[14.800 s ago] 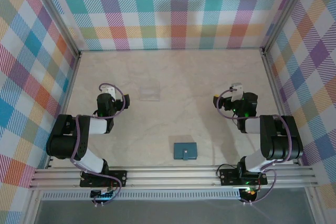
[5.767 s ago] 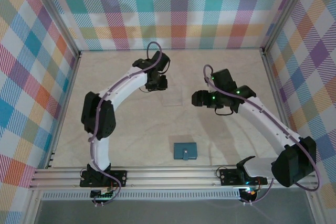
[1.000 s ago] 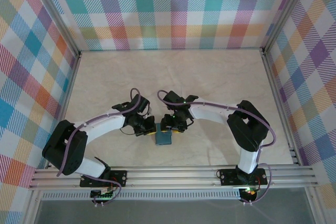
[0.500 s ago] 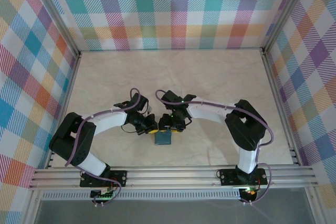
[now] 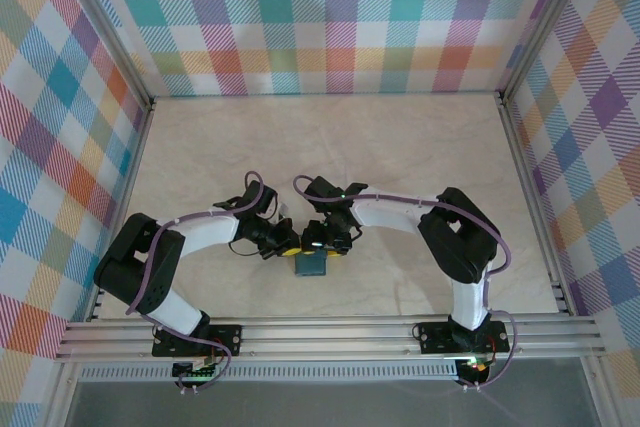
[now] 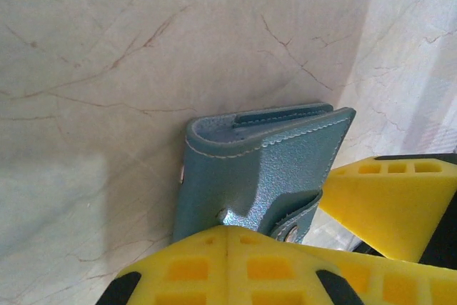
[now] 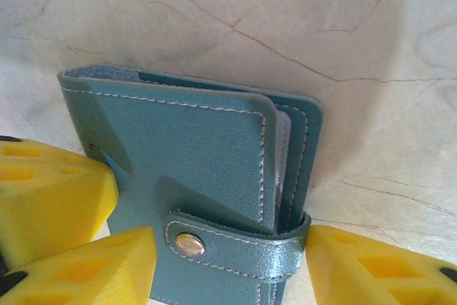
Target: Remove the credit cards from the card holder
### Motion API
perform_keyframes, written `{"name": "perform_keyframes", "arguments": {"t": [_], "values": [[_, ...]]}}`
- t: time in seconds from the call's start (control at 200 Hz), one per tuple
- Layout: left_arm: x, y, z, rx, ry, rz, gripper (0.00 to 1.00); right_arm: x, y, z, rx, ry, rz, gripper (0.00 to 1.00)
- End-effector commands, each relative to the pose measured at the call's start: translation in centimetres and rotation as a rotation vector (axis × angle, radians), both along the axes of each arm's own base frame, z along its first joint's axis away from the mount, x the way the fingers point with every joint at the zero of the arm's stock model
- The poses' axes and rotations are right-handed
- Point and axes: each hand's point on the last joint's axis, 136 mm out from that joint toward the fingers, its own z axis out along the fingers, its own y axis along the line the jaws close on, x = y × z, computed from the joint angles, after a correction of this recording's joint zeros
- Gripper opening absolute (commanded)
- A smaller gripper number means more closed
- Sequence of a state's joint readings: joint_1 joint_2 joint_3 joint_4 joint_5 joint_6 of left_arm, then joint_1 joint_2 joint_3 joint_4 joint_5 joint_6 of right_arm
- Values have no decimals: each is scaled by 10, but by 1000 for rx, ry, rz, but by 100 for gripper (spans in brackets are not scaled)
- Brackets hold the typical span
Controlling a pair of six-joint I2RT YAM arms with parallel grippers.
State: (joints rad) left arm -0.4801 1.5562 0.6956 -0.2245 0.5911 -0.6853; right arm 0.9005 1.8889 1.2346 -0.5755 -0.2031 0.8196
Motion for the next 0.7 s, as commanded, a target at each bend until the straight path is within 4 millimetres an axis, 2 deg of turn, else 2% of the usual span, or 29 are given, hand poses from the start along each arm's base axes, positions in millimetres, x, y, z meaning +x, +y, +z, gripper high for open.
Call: {"name": "perform_keyframes", "arguments": {"t": [0.0,0.28,0.515,0.695], "values": [[-10,9,-17,23,57,14,0,-3,11,-3,33,13,-4,59],[-12,10,-21,21,67,14,0,-1,3,-18,-20,1,-30,64],[-12,11,-23,25,73,15,0,0,-8,-28,-92,-29,-45,53],[-13,13,-25,41,76,10,0,2,-14,-21,-114,-58,-48,53]]}}
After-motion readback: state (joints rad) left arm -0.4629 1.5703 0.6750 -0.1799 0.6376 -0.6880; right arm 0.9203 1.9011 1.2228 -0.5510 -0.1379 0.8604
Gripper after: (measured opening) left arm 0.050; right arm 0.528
